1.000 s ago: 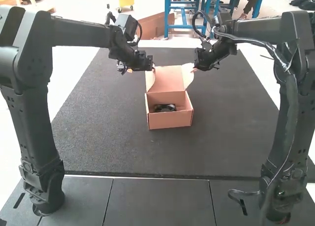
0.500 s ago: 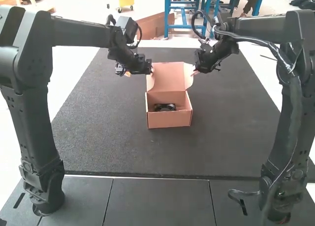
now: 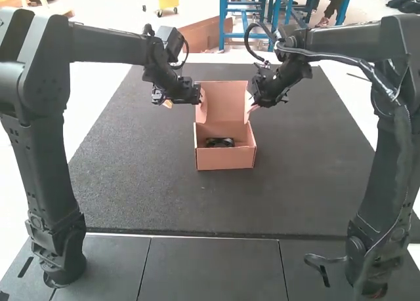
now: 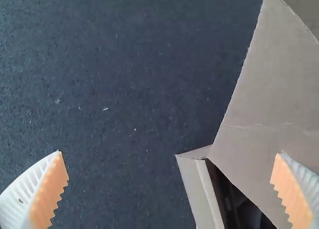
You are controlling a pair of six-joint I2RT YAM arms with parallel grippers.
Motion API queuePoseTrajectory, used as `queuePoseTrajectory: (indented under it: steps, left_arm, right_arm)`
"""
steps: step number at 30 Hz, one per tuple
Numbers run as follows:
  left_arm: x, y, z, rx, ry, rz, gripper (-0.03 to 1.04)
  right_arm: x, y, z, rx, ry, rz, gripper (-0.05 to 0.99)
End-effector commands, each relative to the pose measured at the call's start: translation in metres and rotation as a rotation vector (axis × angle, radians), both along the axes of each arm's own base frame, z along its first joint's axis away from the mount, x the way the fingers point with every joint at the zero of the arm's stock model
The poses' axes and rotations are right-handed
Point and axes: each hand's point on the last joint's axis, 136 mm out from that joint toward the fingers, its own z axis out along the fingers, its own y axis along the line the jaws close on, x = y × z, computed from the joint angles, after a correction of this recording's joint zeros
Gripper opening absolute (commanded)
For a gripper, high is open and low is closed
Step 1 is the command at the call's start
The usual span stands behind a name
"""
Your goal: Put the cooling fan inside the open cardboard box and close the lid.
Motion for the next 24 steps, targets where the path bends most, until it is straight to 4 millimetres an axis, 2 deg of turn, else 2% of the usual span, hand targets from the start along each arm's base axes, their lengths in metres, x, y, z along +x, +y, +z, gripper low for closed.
queuePoseTrajectory:
  steps: [1,14,24]
  left_arm:
    - [-0.004,-0.004,0.013,-0.006,-0.03,-0.015,0.97]
    - [-0.019,0.002,0.003,0.007,-0.002,-0.014,0.97]
    - [-0.026,0.005,0.0,0.01,0.008,-0.015,0.97]
  right_arm:
    - [-0.017,0.004,0.006,0.006,-0.002,0.035,-0.02]
    - [-0.039,-0.003,-0.006,-0.018,0.027,0.043,-0.02]
    - [-0.059,0.007,-0.02,-0.038,0.059,0.096,-0.02]
